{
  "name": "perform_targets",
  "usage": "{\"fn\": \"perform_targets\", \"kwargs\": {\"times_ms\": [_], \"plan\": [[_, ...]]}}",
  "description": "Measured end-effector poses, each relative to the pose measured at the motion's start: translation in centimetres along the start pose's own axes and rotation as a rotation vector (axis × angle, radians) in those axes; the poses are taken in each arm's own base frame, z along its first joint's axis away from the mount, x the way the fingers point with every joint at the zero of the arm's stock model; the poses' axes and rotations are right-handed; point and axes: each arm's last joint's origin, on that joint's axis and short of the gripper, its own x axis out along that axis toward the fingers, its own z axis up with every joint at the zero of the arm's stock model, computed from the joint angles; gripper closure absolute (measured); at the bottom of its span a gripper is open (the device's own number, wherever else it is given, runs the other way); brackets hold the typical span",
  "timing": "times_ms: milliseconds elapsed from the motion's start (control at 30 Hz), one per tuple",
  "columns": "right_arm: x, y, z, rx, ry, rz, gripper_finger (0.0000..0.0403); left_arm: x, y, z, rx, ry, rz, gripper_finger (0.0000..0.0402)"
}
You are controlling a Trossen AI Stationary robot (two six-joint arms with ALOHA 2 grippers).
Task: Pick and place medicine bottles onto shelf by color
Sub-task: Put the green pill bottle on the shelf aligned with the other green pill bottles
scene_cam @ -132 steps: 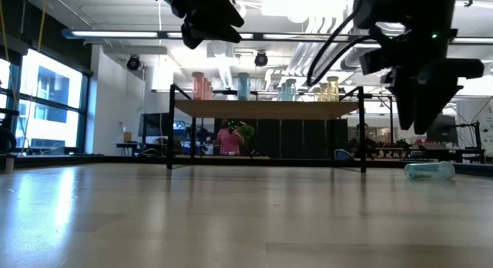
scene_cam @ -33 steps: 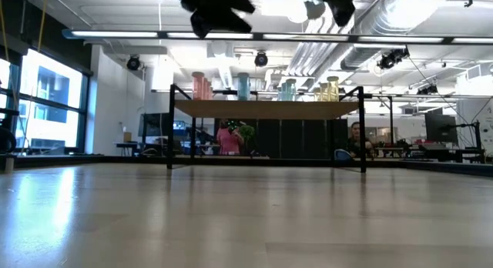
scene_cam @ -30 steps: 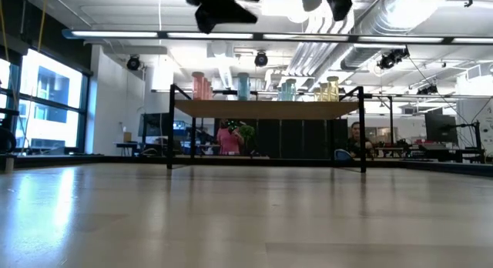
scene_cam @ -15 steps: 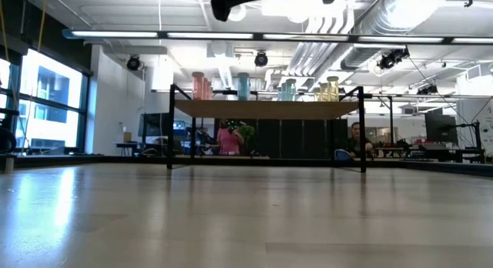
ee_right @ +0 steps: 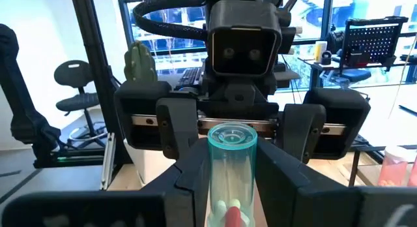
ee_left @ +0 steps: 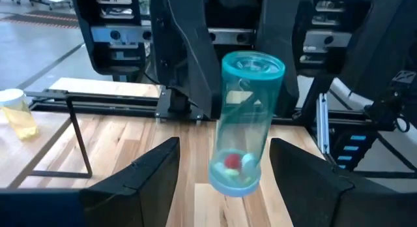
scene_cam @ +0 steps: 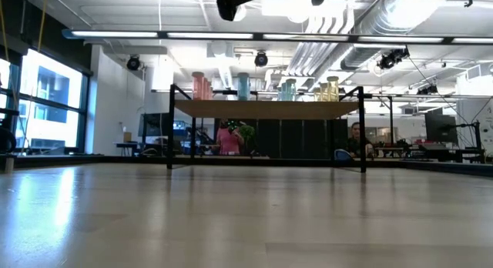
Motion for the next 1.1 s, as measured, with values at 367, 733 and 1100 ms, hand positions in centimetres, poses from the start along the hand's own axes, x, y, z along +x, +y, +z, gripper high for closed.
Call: {"fn": "perform_targets", "kwargs": {"times_ms": [367,733,1100], "plan": [[0.00,0.01,0.05,0.000,-0.005,0.001,0.0311,-0.01,-0.03,0.25,-0.001,-0.026,-0.003,0.0174],[0.00,0.01,0.05,0.000,-0.005,0.001,0.0311,-0.02,-0.01,0.27,0.022,-0.027,0.004,0.0203],[0.00,-0.01,0.04,0.003,-0.004,0.001,0.0311,-0.04,-0.01,0.29,0.043,-0.027,0.005,0.0268]]}}
